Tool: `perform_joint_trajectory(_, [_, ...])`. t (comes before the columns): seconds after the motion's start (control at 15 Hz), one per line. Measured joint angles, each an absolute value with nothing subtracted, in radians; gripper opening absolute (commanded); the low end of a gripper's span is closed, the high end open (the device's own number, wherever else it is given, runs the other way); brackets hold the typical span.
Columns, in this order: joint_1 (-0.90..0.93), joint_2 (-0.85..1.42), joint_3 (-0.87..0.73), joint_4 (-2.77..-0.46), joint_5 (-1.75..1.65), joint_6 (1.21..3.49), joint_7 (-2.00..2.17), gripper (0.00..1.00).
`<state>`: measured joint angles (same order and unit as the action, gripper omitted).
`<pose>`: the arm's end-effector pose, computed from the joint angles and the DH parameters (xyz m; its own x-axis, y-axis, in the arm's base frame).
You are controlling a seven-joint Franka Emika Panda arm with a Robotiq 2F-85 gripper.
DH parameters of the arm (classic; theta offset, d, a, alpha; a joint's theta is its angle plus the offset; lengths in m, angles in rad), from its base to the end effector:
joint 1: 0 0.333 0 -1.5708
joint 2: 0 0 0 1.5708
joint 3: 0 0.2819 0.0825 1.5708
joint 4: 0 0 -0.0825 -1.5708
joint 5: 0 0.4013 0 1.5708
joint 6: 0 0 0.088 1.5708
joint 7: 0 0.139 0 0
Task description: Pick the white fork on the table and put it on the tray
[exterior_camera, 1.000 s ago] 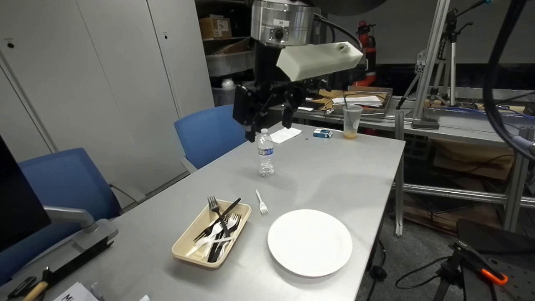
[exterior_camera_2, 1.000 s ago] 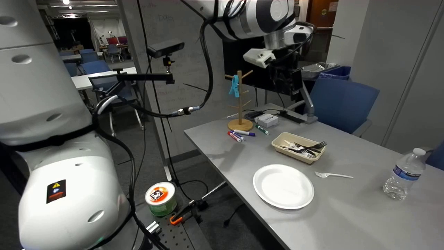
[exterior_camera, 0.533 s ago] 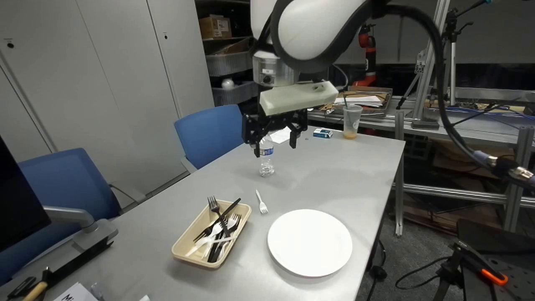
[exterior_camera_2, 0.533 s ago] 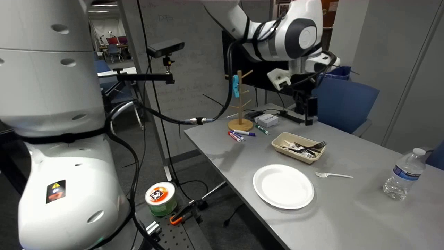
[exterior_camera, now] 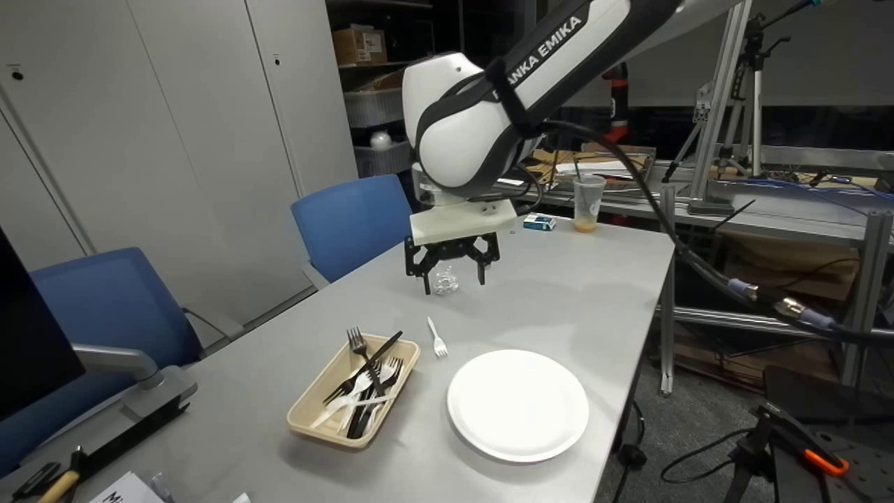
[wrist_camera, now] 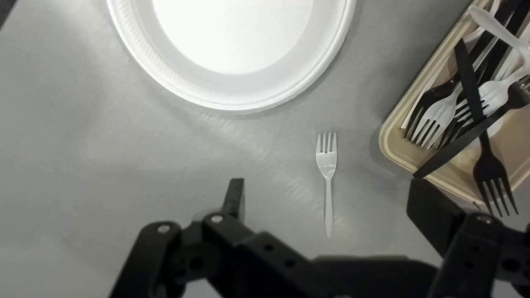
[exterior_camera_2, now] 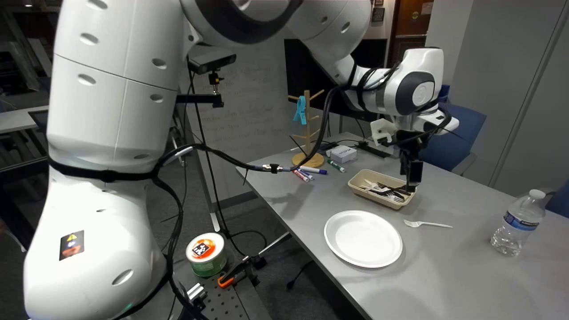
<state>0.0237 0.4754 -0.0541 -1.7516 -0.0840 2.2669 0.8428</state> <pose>0.6639 -0.0229 0.2317 0.6847 -0.7229 0.0929 -0.7278 -0.6850 0.0328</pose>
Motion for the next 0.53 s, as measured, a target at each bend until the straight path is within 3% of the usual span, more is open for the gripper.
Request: perform_joint_trajectory(0.53, [0.023,0.681,-0.082,-1.572,0.011,2.267,0.903,1.00])
